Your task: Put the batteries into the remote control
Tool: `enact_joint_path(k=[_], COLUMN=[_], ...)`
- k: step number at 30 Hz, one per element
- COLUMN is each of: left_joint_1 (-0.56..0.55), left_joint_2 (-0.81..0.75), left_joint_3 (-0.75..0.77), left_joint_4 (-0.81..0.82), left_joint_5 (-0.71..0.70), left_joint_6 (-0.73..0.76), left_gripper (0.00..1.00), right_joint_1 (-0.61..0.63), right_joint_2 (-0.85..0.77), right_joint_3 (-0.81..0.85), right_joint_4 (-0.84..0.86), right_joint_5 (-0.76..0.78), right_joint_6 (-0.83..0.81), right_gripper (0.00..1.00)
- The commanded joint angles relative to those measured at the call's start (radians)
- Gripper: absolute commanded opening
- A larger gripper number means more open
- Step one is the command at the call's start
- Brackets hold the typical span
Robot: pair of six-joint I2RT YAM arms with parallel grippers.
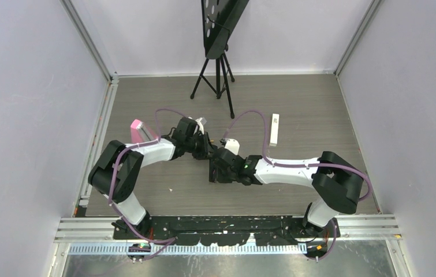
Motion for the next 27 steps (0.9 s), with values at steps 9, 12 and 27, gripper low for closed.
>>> enact_joint_path(k=[9, 12, 27], left_joint_1=[0.014, 0.018, 0.042], left_joint_2=[-0.001, -0.002, 0.008], left_joint_3=[0.039, 0.04, 0.045], left_joint_4=[0.0, -0.004, -0.004], left_joint_5=[0.037, 0.04, 0.059], left_joint_6=[-0.052, -0.055, -0.079], left_gripper=[0.0, 0.0, 0.0], right_joint_1=[-0.023, -0.029, -0.047], right_joint_2=[0.023, 0.016, -0.085], right_joint_3=[0.048, 0.035, -0.09], right_joint_4=[0.019, 0.035, 0.19], right_joint_5=[-0.039, -0.036, 0.006], right_joint_6=[0.011, 0.038, 0.149], right_gripper=[0.18, 0.2, 0.39])
